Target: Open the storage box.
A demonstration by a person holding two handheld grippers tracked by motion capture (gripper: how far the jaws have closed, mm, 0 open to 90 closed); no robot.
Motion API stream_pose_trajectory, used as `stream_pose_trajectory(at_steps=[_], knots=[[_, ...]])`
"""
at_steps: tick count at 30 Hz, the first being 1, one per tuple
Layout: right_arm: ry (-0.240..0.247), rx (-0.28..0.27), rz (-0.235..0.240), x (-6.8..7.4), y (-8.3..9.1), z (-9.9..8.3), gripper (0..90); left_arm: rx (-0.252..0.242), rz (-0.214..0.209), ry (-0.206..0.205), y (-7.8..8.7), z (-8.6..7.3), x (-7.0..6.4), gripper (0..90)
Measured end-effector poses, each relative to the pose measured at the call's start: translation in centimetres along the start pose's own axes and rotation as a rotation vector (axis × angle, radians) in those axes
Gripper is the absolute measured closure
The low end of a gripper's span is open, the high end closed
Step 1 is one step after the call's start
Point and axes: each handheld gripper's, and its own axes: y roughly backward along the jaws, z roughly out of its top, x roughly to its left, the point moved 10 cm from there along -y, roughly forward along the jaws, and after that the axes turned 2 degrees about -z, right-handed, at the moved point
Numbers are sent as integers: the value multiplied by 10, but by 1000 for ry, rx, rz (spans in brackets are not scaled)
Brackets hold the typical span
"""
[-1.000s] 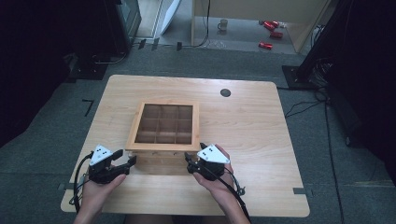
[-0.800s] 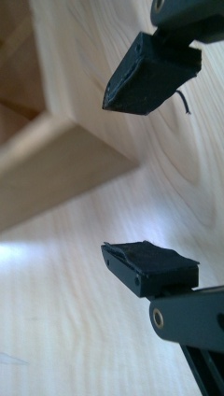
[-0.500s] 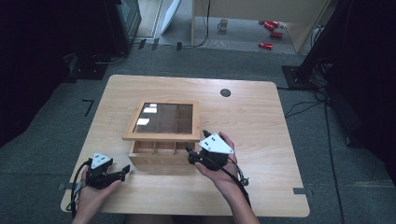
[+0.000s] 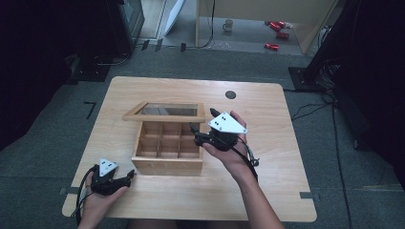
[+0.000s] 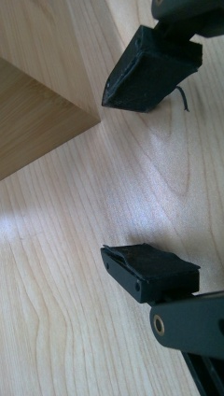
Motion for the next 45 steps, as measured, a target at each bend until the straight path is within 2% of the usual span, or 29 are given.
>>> stream_pose_trajectory(at_steps=[8, 13, 15, 17, 18, 20, 22, 23, 26, 30, 32, 33, 34, 35, 36, 37, 40, 41, 45], knots=[[4, -49, 33, -16, -15, 24, 217, -1, -1, 0, 0, 0, 0, 247], [-28, -58, 66, -24, -26, 35, 263, -2, -4, 0, 0, 0, 0, 249], [-48, -57, 66, -28, -33, 37, 295, -2, -6, -1, 0, 0, 0, 249], [-89, -62, 69, -35, -41, 40, 384, -2, -8, -1, 0, 0, -1, 250], [-89, -62, 69, -35, -41, 40, 384, -2, -8, -1, 0, 0, -1, 251], [-128, -75, 101, -40, -47, 43, 415, 0, -12, -3, 0, 0, -1, 251], [-135, -77, 108, -41, -49, 44, 428, -1, -13, -2, 0, 0, -1, 252], [-143, -77, 118, -44, -55, 44, 492, -1, -17, 0, 0, 0, -1, 252], [-133, -59, 130, -47, -65, 40, 491, -1, -21, 1, 0, 0, -1, 252], [-115, -52, 117, -50, -74, 37, 504, -2, -23, 1, 0, 0, -1, 253], [-146, -58, 115, -56, -79, 36, 522, -2, -22, 2, 0, 0, -1, 256], [-146, -58, 115, -56, -79, 36, 522, -2, -22, 2, 0, 0, -1, 256], [-183, -63, 115, -62, -83, 35, 546, 0, -19, -7, 0, 0, -2, 256], [-183, -63, 115, -62, -83, 35, 546, 0, -19, -7, 0, 0, -2, 256], [-193, -58, 107, -64, -84, 34, 560, 0, -16, -11, 0, 0, -3, 256], [-207, -50, 79, -70, -90, 30, 591, 0, -17, -9, 0, 0, -3, 257], [-212, -48, 65, -74, -94, 29, 617, 1, -19, -9, 0, 0, -2, 258], [-240, -53, 61, -79, -99, 30, 626, 0, -20, -8, 0, 0, -2, 257], [-227, -47, 30, -83, -106, 33, 644, 0, -21, -7, 0, 0, -2, 258]])
